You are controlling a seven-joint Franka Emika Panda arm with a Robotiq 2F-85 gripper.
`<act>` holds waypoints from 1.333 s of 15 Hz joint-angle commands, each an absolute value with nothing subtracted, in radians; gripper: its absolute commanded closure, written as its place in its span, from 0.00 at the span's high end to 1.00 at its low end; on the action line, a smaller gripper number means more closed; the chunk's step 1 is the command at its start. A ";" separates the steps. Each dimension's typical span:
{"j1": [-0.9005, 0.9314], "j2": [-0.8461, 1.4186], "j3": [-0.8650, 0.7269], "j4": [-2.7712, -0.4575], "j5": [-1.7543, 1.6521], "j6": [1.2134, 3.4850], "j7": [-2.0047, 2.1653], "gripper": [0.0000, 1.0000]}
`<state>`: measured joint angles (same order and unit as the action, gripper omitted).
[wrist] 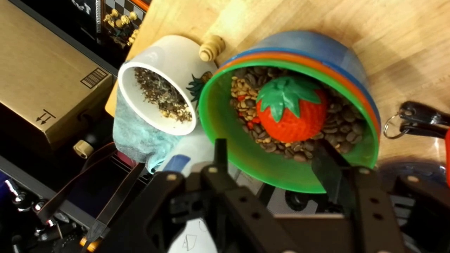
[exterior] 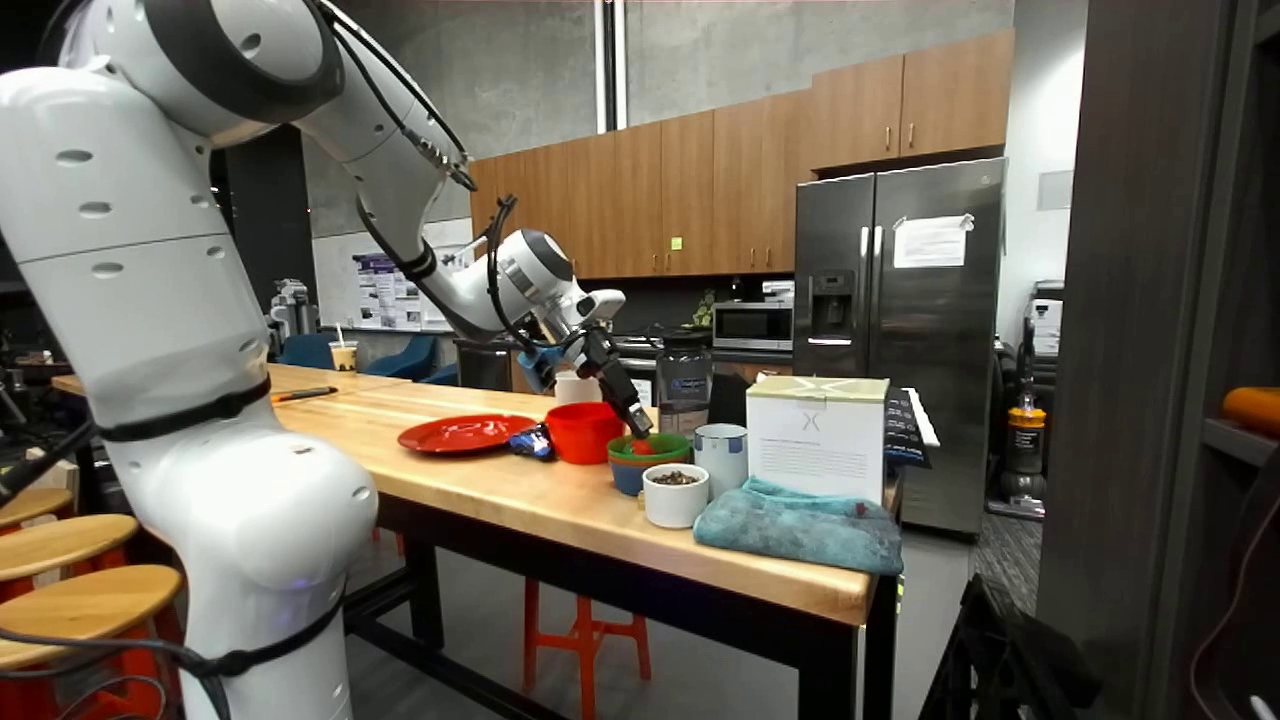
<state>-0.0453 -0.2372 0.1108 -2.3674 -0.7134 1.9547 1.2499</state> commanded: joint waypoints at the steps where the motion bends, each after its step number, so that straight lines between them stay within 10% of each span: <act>1: -0.041 -0.228 0.094 -2.360 -0.731 1.966 1.270 0.93; 20: -0.035 -0.197 0.092 -2.372 -0.731 1.989 1.278 1.00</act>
<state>-0.0439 -0.2060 0.1070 -2.3686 -0.7135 1.9683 1.2634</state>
